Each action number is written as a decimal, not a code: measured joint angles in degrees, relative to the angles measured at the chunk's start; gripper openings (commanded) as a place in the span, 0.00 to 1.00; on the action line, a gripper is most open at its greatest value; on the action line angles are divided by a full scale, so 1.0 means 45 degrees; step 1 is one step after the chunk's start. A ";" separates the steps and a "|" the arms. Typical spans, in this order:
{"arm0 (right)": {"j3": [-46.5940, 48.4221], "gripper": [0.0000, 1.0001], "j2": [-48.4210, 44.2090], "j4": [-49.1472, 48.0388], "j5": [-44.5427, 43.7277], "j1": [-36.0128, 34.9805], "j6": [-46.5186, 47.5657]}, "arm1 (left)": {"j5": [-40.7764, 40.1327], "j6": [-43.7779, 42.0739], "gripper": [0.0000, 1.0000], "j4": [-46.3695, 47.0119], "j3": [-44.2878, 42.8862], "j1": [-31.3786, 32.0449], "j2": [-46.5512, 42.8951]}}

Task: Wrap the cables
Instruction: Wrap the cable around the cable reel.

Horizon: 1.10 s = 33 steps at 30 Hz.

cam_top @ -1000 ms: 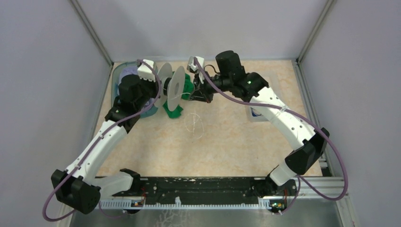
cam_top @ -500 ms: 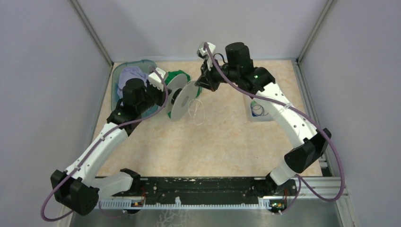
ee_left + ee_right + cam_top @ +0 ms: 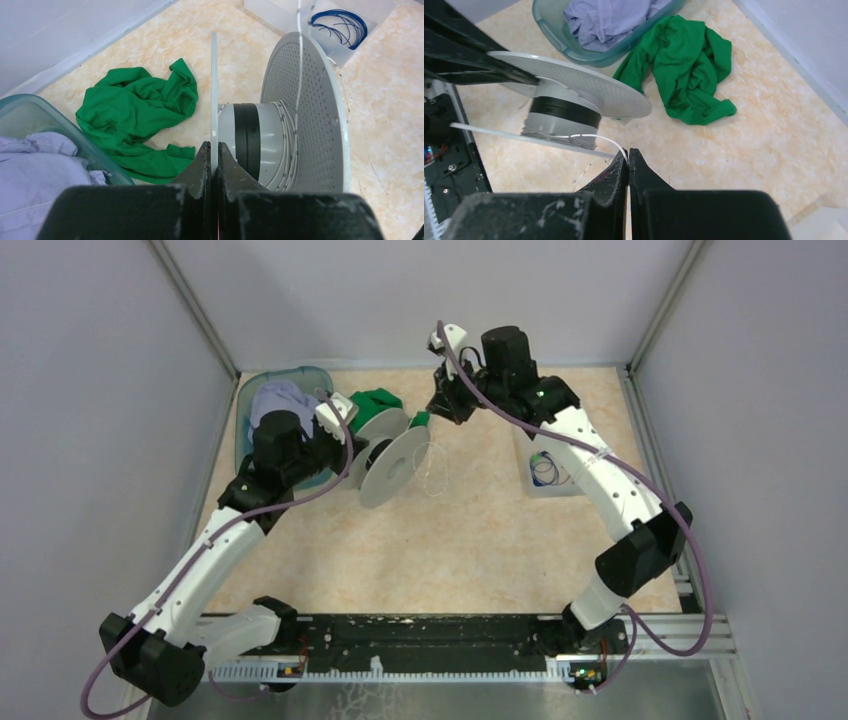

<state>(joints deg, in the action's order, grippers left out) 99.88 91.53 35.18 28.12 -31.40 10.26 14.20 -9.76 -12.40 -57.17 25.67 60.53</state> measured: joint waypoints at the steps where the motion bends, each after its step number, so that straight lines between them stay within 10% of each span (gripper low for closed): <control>1: 0.0000 0.00 0.0068 0.0029 -0.0189 0.0019 0.0053 | 0.0107 0.0005 0.00 -0.0015 0.0000 0.0000 -0.0112; 33: -0.4634 0.18 0.0656 -0.1656 -0.1467 0.1239 0.0743 | 0.1817 0.2448 0.00 -0.0869 -0.1146 -0.1239 -0.0437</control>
<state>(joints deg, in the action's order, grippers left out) 79.02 94.48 27.73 21.52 -25.82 13.61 22.37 1.26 -16.32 -62.33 20.10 58.57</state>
